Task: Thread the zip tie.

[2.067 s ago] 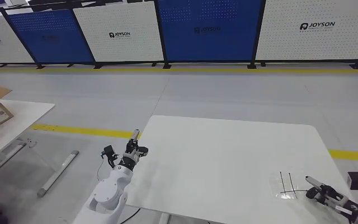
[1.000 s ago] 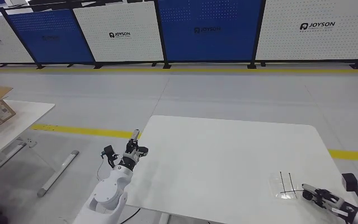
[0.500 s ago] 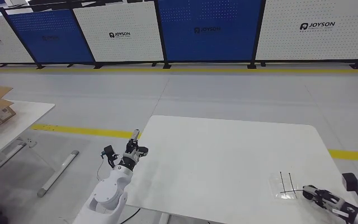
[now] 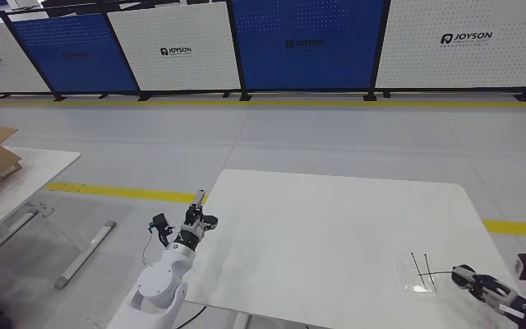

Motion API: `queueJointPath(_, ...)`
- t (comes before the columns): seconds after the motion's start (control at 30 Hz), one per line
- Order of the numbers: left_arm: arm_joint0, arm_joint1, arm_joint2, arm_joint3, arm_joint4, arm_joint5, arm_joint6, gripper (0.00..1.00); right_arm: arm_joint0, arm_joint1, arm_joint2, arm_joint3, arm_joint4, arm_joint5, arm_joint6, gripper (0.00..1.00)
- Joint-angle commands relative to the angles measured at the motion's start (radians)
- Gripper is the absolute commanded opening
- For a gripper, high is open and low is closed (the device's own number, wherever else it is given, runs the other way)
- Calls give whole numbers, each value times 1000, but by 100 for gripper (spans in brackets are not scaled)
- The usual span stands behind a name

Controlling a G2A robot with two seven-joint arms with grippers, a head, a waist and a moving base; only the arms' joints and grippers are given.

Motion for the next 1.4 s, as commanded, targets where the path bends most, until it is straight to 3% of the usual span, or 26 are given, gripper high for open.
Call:
queueJointPath(0.0,0,0,0,0,0,0,0,100,-9,-1,16,8,92,-11,35,0)
queueJointPath(0.17,0,0,0,0,0,0,0,100,-6,7,32,35,162,-5,170,0)
queueJointPath(0.63,0,0,0,0,0,0,0,100,-5,8,32,37,159,-5,176,0)
queueJointPath(0.8,0,0,0,0,0,0,0,100,-32,-2,24,-23,224,-2,69,0)
queueJointPath(0.9,0,0,0,0,0,0,0,100,-93,-14,12,-115,248,-37,-26,0)
queueJointPath(1.07,0,0,0,0,0,0,0,100,-176,-31,-63,-261,225,-29,-162,0)
queueJointPath(1.37,0,0,0,0,0,0,0,100,-176,-31,-63,-261,225,-29,-162,0)
